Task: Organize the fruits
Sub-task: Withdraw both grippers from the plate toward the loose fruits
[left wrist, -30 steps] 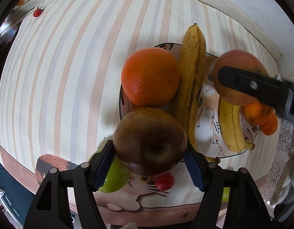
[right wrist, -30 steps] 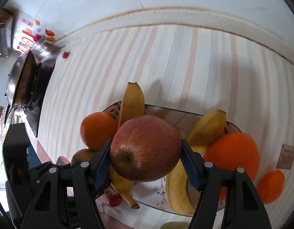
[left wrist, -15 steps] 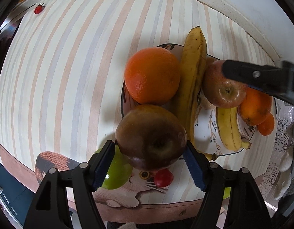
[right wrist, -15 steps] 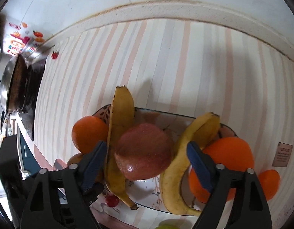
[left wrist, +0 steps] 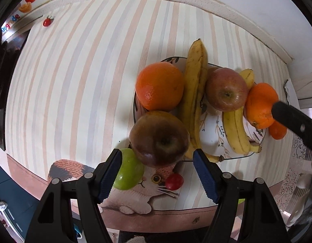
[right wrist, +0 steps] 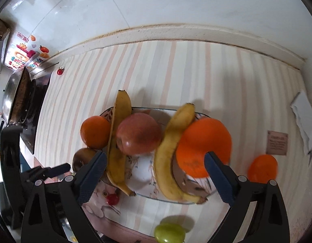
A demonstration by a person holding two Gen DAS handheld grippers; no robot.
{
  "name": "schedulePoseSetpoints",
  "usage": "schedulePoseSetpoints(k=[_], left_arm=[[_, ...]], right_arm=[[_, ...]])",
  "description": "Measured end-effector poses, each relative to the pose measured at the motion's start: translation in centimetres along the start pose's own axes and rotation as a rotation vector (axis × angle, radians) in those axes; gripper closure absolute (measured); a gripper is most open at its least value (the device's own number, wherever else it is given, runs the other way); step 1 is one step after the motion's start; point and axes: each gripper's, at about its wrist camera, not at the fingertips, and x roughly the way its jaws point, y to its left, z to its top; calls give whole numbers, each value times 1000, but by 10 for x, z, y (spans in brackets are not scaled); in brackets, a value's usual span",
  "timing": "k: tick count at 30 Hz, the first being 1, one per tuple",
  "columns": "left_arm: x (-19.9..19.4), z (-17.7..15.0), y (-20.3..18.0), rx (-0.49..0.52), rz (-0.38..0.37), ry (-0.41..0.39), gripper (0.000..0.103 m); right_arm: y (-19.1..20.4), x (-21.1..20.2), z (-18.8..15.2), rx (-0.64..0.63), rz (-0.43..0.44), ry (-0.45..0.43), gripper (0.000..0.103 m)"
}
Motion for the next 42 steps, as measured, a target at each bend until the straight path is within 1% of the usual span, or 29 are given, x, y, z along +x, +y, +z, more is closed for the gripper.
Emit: schedulePoseSetpoints(k=[4, 12, 18, 23, 28, 30, 31, 32, 33, 34, 36, 38, 41, 42], left_arm=[[-16, -12, -6, 22, 7, -41, 32], [-65, -37, -26, 83, 30, -151, 32], [-102, -58, -40, 109, 23, -226, 32], [-119, -75, -52, 123, 3, -244, 32], [-131, -89, -60, 124, -15, -257, 32], [-133, -94, -62, 123, -26, -255, 32], [-134, -96, -63, 121, -30, -255, 29], [-134, -97, -63, 118, -29, -258, 24], [-134, -98, -63, 119, -21, -262, 13], [-133, -100, -63, 118, -7, -267, 9], [-126, -101, -59, 121, 20, -262, 9], [-117, -102, -53, 118, 49, -240, 9], [-102, -105, -38, 89, 65, -214, 9], [-98, -106, -33, 81, 66, -207, 9]], right_arm=[[-5, -22, -22, -5, -41, -42, 4], [-11, -70, -65, 2, -63, -122, 4], [-15, -115, -93, 24, -64, -191, 4], [-13, -147, -109, 30, -71, -236, 3], [-14, -170, -124, 44, -51, -259, 3], [-15, -175, -128, 46, -35, -258, 3], [-16, -175, -130, 50, -22, -255, 3], [-17, -175, -131, 53, -13, -248, 3], [-19, -172, -132, 57, -4, -238, 3], [-21, -169, -133, 63, 3, -228, 3], [-26, -156, -135, 72, 19, -189, 3], [-33, -141, -138, 97, 64, -145, 3], [-45, -112, -142, 137, 122, -79, 3], [-48, -103, -144, 145, 126, -61, 3]])
